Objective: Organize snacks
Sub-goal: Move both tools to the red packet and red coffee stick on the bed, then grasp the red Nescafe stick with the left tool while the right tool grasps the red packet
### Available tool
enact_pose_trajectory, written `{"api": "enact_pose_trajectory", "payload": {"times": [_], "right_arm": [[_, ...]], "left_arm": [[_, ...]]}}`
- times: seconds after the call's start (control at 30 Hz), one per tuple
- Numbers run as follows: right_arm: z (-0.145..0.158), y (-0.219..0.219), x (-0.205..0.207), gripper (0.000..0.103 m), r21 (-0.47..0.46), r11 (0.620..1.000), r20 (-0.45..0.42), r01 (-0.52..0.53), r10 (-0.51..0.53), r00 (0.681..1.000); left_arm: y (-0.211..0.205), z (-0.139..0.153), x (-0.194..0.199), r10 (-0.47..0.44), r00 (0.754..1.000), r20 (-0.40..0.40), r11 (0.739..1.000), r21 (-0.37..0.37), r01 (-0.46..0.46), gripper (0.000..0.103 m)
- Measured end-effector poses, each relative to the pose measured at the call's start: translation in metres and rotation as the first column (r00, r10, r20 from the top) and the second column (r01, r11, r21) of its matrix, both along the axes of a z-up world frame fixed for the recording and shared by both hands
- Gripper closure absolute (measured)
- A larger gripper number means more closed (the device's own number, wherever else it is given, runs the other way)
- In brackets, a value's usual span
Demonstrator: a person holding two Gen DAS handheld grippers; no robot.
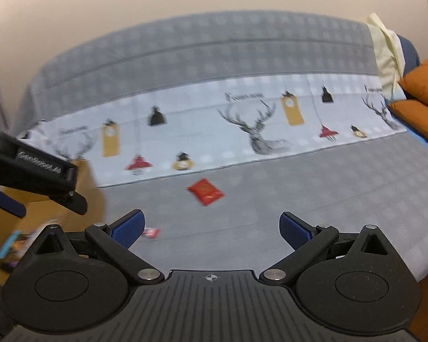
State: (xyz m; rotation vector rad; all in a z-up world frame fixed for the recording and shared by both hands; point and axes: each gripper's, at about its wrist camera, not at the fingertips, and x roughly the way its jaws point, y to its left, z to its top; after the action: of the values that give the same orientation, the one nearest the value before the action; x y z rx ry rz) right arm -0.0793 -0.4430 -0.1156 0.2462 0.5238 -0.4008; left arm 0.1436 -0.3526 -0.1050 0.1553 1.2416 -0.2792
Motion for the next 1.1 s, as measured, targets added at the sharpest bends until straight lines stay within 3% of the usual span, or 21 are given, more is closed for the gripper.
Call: {"api": "enact_pose_trajectory", "payload": {"times": [0.13, 0.3, 0.47, 0.63, 0.77, 0.87, 1.07, 1.1], "right_arm": [[-0.036, -0.054, 0.043, 0.002, 0.026, 0.999, -0.073, 0.046, -0.044, 0.996], [-0.084, -0.096, 0.103, 0.002, 0.07, 0.997, -0.144, 0.011, 0.0, 0.99], [-0.123, -0.113, 0.162, 0.002, 0.11, 0.991, -0.191, -0.071, 0.091, 0.977], [-0.142, -0.113, 0.217, 0.002, 0.116, 0.982, -0.183, -0.146, 0.166, 0.969], [-0.161, -0.112, 0.258, 0.001, 0.075, 0.979, -0.224, -0.187, 0.2, 0.954], [-0.172, -0.103, 0.277, 0.0, -0.028, 0.974, -0.22, -0.223, 0.212, 0.952], [-0.176, -0.1, 0.289, 0.0, -0.038, 0.972, -0.171, -0.233, 0.223, 0.96], [-0.175, -0.1, 0.288, 0.003, -0.041, 0.971, -0.17, -0.236, 0.226, 0.959]], "left_arm": [[-0.028, -0.048, 0.046, 0.121, 0.99, -0.066, 0.992, 0.036, -0.119, 0.001], [-0.04, -0.097, 0.094, 0.243, 0.963, -0.114, 0.968, 0.088, -0.233, 0.001], [-0.04, -0.133, 0.128, 0.31, 0.943, -0.122, 0.946, 0.136, -0.294, 0.001], [-0.023, -0.171, 0.146, 0.356, 0.913, -0.197, 0.931, 0.157, -0.329, 0.0], [-0.019, -0.171, 0.146, 0.367, 0.913, -0.18, 0.929, 0.127, -0.348, 0.0], [-0.017, -0.171, 0.15, 0.371, 0.908, -0.195, 0.927, 0.128, -0.352, 0.0], [-0.017, -0.168, 0.15, 0.385, 0.903, -0.19, 0.921, 0.132, -0.365, 0.0], [-0.017, -0.165, 0.149, 0.392, 0.902, -0.183, 0.919, 0.133, -0.372, 0.004]]}}
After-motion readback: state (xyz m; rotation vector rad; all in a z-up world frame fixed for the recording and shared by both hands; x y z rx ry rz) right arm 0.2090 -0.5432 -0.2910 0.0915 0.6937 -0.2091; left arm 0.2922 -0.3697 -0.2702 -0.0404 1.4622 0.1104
